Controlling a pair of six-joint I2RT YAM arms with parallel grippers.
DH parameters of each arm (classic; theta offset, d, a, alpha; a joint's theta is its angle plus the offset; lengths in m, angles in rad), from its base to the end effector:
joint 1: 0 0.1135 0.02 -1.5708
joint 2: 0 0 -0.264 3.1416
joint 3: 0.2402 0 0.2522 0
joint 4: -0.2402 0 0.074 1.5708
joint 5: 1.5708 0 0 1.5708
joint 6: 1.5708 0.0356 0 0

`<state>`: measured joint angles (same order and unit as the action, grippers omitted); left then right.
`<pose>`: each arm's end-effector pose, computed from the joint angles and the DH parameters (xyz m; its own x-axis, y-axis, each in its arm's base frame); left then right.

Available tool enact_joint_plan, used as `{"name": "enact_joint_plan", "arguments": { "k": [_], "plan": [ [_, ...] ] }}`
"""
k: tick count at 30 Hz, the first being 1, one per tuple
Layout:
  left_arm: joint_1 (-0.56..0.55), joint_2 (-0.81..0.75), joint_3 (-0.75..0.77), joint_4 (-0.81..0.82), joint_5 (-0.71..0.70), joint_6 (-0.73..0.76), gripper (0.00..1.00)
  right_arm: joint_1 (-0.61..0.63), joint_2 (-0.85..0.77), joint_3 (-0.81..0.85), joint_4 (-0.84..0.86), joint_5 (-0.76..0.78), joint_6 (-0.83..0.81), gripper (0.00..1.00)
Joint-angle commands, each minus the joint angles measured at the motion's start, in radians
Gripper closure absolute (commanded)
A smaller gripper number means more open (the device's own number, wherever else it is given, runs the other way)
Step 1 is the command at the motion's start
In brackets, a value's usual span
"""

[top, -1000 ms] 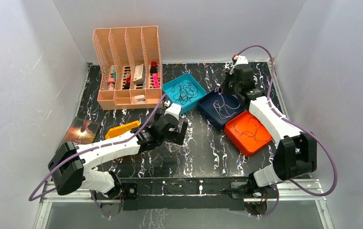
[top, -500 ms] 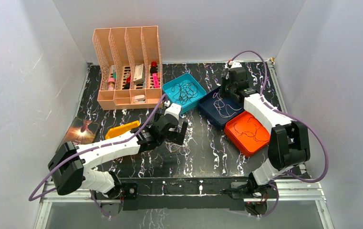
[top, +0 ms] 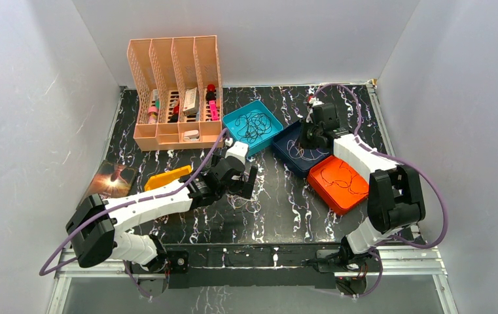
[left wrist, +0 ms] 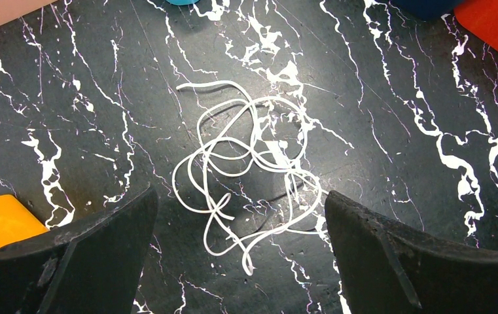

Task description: Untangle the cables

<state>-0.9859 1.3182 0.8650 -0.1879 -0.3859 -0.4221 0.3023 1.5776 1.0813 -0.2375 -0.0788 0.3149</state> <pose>0.1692 -0.2313 0.2518 -0.5494 0.1423 -0.8233 0.4175 0.9003 -0.1230 0.3305 0.1060 0.2403 -0.7171 0.0998 -0.6898 -0.1372 0.9501 0.2801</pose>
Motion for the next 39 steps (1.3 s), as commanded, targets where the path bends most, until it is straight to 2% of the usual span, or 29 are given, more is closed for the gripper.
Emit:
{"name": "enact_joint_plan", "arguments": {
  "k": [1,5,10,23,28,31,39],
  "plan": [
    [-0.003,-0.030,0.012,-0.011,-0.018,-0.005,0.02,-0.004,0.005,-0.002,0.027,-0.022,0.000,1.00],
    [-0.002,-0.031,0.012,-0.013,-0.022,-0.002,0.02,-0.005,0.031,0.016,0.026,0.067,-0.003,0.99],
    [-0.003,-0.041,0.018,-0.023,-0.039,0.003,0.02,-0.005,0.047,0.037,0.011,0.118,-0.003,0.92],
    [-0.003,-0.028,0.029,-0.023,-0.050,0.014,0.02,-0.005,-0.147,0.005,0.052,0.219,0.017,0.53],
    [-0.002,-0.025,0.032,-0.023,-0.050,0.016,0.02,-0.005,-0.178,0.015,0.035,0.208,0.013,0.45],
    [-0.002,-0.027,0.032,-0.024,-0.048,0.016,0.02,-0.005,-0.197,0.014,0.034,0.237,0.012,0.36],
    [-0.002,-0.024,0.039,-0.029,-0.047,0.018,0.02,-0.005,-0.263,-0.012,0.057,0.318,0.073,0.24]
  ]
}}
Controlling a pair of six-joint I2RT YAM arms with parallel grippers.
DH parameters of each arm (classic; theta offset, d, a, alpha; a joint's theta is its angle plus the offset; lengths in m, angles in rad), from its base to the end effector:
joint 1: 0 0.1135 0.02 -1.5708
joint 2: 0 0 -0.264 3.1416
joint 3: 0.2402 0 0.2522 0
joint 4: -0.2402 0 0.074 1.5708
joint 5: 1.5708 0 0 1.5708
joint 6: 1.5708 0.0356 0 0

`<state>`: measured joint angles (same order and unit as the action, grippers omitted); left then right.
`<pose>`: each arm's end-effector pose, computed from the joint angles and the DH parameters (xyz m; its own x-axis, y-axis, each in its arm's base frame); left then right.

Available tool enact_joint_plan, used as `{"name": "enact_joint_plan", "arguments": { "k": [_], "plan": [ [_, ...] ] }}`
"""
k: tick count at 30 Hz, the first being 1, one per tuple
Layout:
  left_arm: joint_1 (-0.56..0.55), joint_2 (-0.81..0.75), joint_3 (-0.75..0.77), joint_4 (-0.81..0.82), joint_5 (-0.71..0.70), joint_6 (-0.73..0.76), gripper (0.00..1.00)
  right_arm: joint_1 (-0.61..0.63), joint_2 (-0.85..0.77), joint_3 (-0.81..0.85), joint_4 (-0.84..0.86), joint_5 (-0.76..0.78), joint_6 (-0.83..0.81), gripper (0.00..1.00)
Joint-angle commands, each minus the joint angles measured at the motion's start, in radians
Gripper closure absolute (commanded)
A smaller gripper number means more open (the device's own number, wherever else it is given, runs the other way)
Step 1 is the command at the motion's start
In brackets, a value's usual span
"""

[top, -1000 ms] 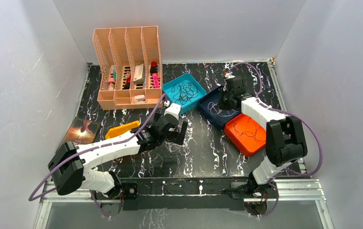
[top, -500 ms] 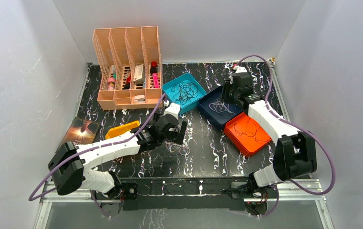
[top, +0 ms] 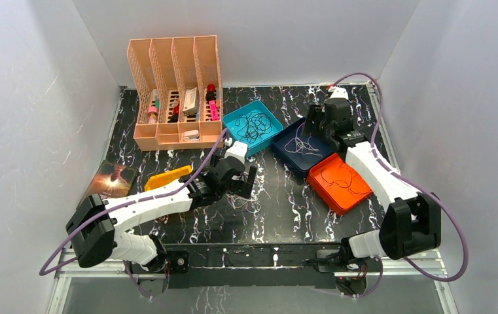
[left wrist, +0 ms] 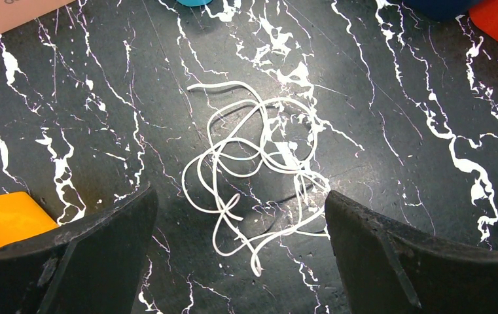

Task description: Untangle the cables

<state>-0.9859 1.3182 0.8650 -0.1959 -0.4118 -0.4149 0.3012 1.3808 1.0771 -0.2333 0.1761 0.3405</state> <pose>0.1695 -0.2301 0.2514 -0.5424 0.1501 -0.8266 0.4036 0.9095 -0.0997 0.3032 0.0877 0.3010 -0.5100 0.1859 -0.8398 0.0234 0.9790 0.2025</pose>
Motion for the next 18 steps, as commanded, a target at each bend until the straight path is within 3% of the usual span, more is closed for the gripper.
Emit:
{"name": "enact_joint_plan", "arguments": {
  "k": [1,12,14,18],
  "plan": [
    [-0.003,-0.023,0.041,-0.023,-0.022,0.013,0.02,-0.004,-0.075,-0.016,0.061,0.067,0.065,0.23],
    [-0.002,-0.028,0.040,-0.024,-0.021,0.019,0.02,-0.004,-0.094,-0.062,0.035,0.252,0.205,0.15],
    [-0.002,-0.029,0.036,-0.022,-0.022,0.018,0.02,-0.005,-0.066,-0.051,0.033,0.209,0.172,0.17],
    [-0.002,-0.032,0.031,-0.020,-0.023,0.016,0.02,-0.007,0.045,-0.007,0.037,-0.018,0.050,0.23]
  ]
}}
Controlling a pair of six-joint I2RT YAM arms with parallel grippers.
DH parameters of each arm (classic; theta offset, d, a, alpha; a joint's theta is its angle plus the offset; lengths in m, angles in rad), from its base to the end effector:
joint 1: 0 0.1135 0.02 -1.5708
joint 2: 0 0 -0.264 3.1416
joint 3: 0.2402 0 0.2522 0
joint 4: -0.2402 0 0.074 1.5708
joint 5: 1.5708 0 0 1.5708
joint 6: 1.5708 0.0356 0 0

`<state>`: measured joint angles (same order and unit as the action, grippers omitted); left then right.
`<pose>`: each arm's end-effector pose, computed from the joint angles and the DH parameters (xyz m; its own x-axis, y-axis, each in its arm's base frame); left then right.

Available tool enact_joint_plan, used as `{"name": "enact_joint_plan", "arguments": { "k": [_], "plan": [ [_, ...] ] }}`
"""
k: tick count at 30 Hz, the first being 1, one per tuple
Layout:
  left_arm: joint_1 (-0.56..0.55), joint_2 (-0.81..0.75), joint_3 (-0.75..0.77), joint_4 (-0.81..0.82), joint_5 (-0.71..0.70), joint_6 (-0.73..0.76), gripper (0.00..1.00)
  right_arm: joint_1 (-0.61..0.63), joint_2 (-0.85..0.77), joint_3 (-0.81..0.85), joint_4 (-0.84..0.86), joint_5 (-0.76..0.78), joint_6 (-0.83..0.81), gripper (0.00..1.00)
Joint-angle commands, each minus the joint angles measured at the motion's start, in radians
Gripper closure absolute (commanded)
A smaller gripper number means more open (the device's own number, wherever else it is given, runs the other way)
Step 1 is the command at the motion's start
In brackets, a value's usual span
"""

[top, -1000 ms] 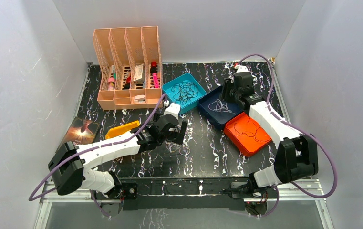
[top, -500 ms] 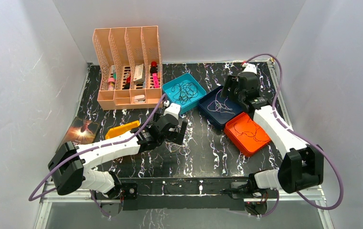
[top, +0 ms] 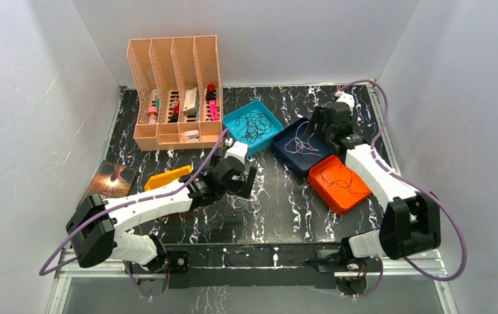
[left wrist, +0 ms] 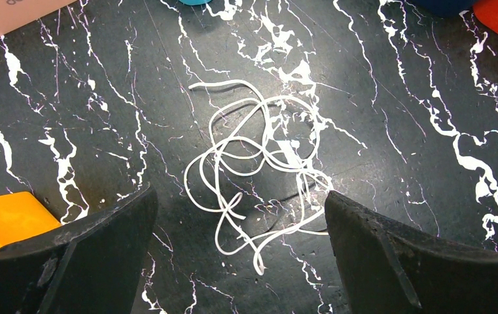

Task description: Untangle the cables

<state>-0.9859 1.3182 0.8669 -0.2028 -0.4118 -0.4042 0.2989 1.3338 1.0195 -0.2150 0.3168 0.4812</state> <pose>0.1694 -0.2300 0.2514 -0.5404 0.1633 -0.8254 0.4092 0.9082 -0.0882 0.2924 0.0785 0.2970 -0.4383 0.3252 -0.8379 0.2031 0.9440 0.2601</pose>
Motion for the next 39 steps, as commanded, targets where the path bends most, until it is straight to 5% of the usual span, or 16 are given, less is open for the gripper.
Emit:
{"name": "enact_joint_plan", "arguments": {
  "k": [1,20,39],
  "plan": [
    [-0.002,-0.033,0.029,-0.013,-0.024,0.005,0.02,-0.004,0.118,0.060,0.024,-0.195,-0.111,0.25],
    [-0.002,-0.027,0.017,-0.008,-0.021,-0.007,0.02,-0.004,0.340,0.129,-0.041,-0.463,-0.163,0.61],
    [-0.003,-0.029,0.032,-0.007,-0.038,0.004,0.02,-0.004,0.133,0.052,0.117,-0.256,-0.118,0.53]
  ]
}}
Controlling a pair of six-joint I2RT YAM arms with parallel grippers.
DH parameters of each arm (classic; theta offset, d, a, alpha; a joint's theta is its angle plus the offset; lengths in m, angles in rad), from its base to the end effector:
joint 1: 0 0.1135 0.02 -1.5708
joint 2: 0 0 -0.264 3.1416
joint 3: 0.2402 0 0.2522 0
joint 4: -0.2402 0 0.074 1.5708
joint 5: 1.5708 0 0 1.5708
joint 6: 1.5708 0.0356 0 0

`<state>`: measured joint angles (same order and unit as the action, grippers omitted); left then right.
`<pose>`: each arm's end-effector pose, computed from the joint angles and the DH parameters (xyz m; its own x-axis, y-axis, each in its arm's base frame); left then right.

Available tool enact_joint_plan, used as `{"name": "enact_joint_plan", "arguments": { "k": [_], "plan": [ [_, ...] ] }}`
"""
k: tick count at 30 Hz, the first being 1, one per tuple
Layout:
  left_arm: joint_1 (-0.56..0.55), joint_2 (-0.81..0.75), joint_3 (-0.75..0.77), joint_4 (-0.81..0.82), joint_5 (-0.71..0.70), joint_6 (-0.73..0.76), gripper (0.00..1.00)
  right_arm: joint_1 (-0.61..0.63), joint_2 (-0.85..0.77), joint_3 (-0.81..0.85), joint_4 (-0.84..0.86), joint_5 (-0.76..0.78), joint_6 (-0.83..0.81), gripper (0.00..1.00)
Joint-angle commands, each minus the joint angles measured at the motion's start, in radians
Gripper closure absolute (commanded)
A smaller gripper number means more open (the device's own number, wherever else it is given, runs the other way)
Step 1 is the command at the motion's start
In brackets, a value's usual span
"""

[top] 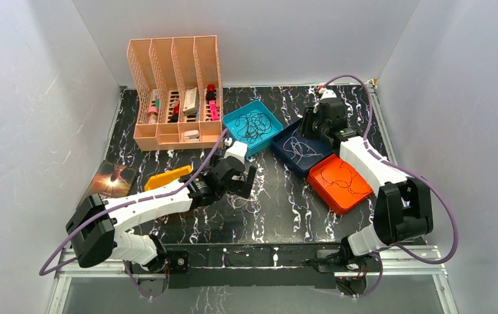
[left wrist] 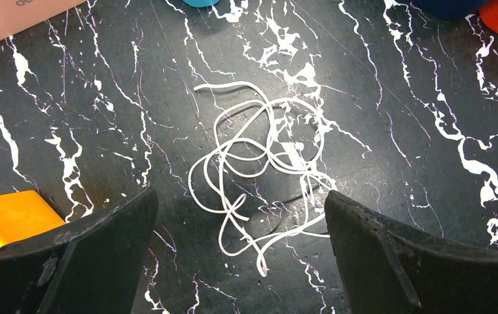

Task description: Untangle the cables

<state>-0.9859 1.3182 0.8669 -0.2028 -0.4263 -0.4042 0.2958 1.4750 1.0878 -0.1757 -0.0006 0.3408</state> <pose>0.1697 -0.2296 0.2515 -0.5362 0.1611 -0.8286 0.3993 0.9133 -0.0808 0.3223 0.0982 0.2809 -0.5787 0.1731 -0.7970 -0.1046 0.9534 0.2830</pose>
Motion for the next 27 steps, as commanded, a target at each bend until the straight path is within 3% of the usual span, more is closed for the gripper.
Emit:
{"name": "enact_joint_plan", "arguments": {
  "k": [1,13,27],
  "plan": [
    [-0.002,-0.030,0.031,-0.006,-0.024,0.004,0.02,-0.002,-0.003,-0.012,0.083,0.078,0.029,0.53],
    [-0.002,-0.037,0.019,-0.005,-0.036,0.003,0.02,-0.022,0.105,0.057,0.064,0.151,0.083,0.45],
    [-0.002,-0.063,0.001,-0.006,-0.037,-0.015,0.02,-0.056,0.259,0.132,0.061,0.204,0.043,0.48]
  ]
}}
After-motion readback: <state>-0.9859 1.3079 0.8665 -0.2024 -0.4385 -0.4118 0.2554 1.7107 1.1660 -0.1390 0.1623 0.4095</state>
